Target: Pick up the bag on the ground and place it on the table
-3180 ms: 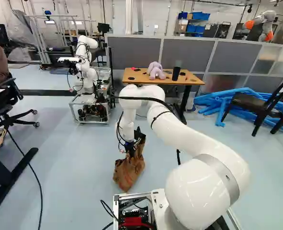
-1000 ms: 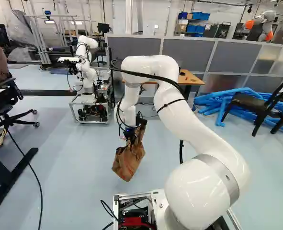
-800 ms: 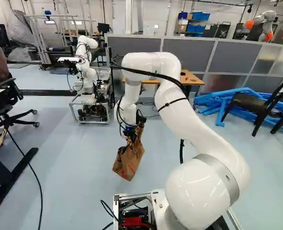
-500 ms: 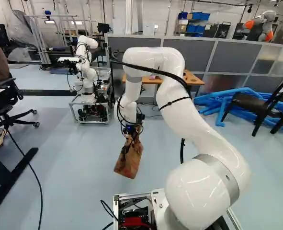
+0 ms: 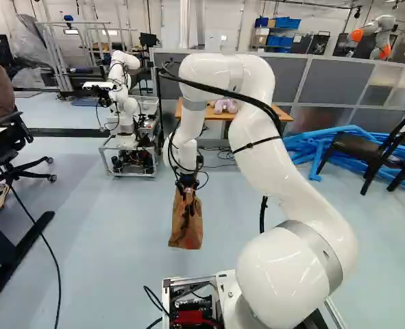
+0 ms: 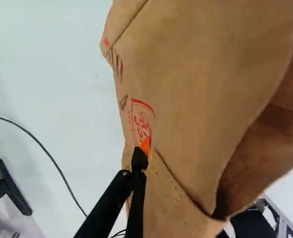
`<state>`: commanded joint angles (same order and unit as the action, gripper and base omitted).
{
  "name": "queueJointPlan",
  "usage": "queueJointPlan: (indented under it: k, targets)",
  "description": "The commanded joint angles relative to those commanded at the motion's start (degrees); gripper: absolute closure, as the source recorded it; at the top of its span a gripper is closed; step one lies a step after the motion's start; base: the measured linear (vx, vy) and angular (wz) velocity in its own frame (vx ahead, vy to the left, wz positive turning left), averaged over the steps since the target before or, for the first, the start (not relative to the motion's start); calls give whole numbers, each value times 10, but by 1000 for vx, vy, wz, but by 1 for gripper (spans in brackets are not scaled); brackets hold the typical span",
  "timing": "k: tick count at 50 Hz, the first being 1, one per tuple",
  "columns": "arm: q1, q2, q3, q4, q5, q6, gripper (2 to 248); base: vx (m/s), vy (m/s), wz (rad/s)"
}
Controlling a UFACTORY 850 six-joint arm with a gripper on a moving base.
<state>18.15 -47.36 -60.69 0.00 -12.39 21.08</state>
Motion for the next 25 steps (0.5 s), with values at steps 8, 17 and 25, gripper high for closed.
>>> queueJointPlan:
  k: [8,17,25]
  targets:
    - [0,18,11,0,0,-20,229,0,0,0]
    - [0,39,24,0,0,-23,229,0,0,0]
    - [0,58,34,0,0,-24,229,0,0,0]
